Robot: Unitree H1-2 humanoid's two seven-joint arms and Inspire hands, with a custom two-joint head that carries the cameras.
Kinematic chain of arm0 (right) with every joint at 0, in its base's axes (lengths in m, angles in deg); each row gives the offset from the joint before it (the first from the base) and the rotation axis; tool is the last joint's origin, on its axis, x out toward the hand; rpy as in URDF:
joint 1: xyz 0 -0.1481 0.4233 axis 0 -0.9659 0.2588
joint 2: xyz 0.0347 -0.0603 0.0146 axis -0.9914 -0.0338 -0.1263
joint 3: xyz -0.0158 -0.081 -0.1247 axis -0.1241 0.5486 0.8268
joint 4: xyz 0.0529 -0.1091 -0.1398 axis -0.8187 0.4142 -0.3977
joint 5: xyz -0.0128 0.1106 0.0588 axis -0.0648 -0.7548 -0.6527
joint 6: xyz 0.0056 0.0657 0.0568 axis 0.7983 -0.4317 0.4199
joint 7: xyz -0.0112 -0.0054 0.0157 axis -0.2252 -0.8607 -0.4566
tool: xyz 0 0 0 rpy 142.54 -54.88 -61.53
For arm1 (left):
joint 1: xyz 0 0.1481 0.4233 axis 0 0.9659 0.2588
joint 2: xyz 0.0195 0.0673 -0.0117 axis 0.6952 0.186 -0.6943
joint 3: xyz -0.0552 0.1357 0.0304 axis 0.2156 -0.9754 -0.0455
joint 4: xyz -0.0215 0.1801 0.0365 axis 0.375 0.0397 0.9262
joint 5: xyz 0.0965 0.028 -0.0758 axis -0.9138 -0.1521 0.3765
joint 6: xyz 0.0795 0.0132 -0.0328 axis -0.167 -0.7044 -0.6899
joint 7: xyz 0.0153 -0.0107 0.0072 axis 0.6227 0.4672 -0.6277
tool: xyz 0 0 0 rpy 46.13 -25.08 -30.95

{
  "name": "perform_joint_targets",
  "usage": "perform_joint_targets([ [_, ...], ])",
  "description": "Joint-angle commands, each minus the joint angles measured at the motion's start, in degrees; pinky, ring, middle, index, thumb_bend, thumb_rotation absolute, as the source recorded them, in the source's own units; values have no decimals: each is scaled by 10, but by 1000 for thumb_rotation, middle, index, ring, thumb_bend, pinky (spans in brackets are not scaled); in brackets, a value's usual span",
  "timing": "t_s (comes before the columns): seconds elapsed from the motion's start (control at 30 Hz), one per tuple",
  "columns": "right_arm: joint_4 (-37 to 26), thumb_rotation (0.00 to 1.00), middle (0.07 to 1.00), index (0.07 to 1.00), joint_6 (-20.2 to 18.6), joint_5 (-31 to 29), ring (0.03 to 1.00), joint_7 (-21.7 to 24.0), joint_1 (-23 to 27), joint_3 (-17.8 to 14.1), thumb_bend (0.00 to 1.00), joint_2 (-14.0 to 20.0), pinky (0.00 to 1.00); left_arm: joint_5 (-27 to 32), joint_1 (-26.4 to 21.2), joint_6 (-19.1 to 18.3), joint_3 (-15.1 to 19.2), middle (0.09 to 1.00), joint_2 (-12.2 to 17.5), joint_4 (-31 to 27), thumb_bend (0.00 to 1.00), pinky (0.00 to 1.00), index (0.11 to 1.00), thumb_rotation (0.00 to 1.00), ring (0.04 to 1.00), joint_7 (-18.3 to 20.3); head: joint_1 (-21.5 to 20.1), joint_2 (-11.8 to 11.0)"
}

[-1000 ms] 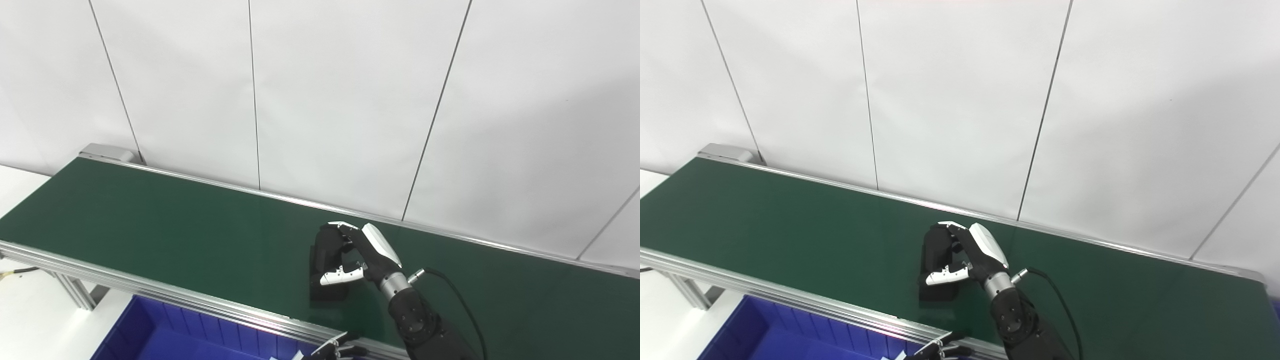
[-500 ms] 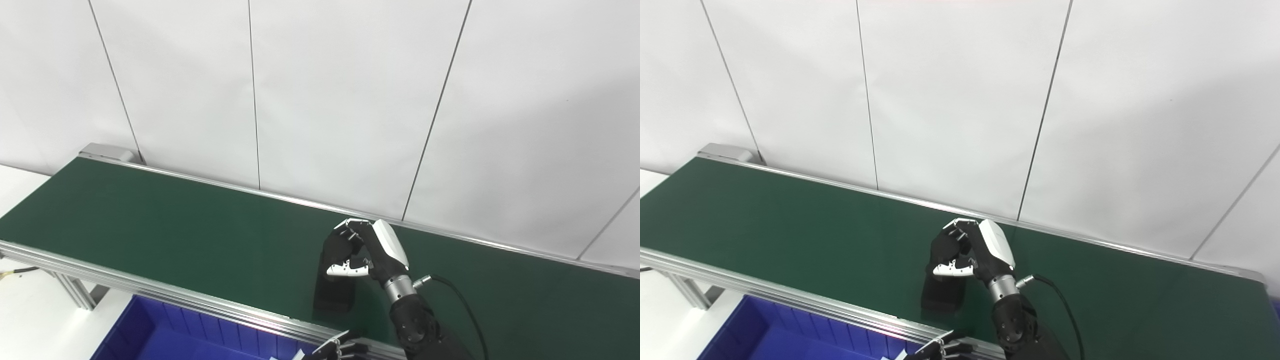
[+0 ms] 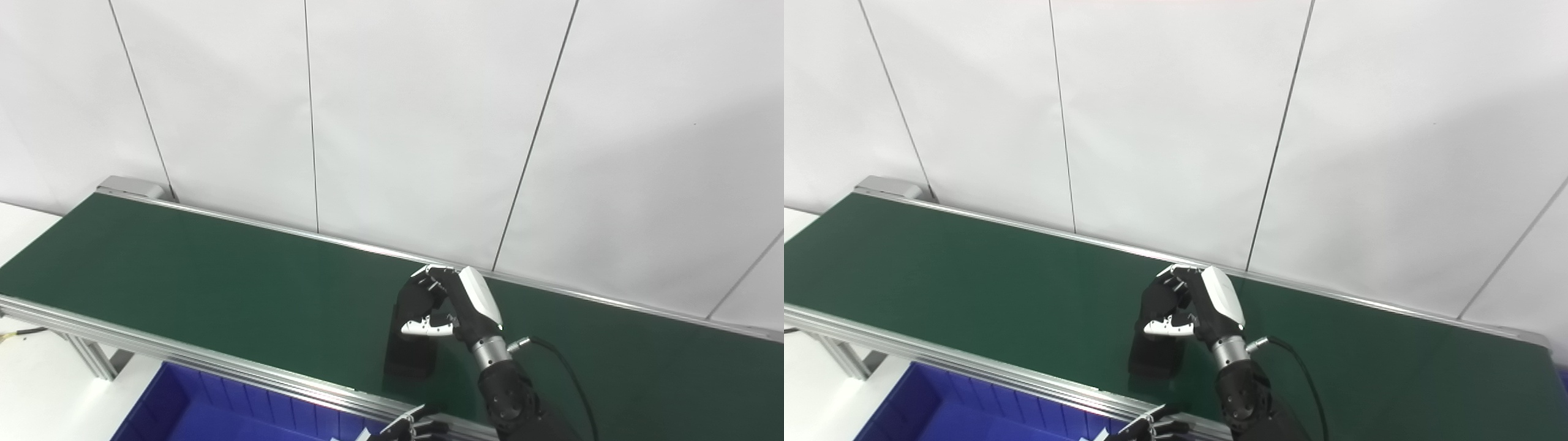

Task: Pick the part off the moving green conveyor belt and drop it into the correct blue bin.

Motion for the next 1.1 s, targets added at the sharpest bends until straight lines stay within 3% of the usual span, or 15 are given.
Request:
perform_joint_targets([
  [0.0, -31, 0, 478, 518, 29, -6, 417, -14, 24, -6, 501, -4, 398, 6, -1, 15, -3, 817, -4, -18, 883, 692, 894, 434, 773, 3, 0, 0],
  [0.2, -116, 0, 472, 525, 12, -25, 409, 3, -9, -29, 498, 3, 345, 9, -1, 8, -2, 826, 1, -22, 880, 698, 900, 437, 777, 6, -9, 1],
  [0.47, -320, 0, 515, 501, -82, -46, 444, 65, -82, -58, 499, 21, 334, 7, -1, 4, 2, 829, 9, -29, 887, 692, 896, 453, 775, 5, -27, 5],
  [0.67, -459, 0, 517, 521, -124, -70, 427, 90, -135, -85, 497, 28, 317, 9, 1, 2, 4, 832, 19, -38, 889, 690, 893, 470, 778, 8, -44, 14],
  [1.07, -647, 0, 525, 514, -178, -95, 452, 118, -237, -112, 497, 27, 323, 28, 9, -13, 7, 832, 37, -64, 894, 705, 890, 470, 787, 21, -83, 41],
])
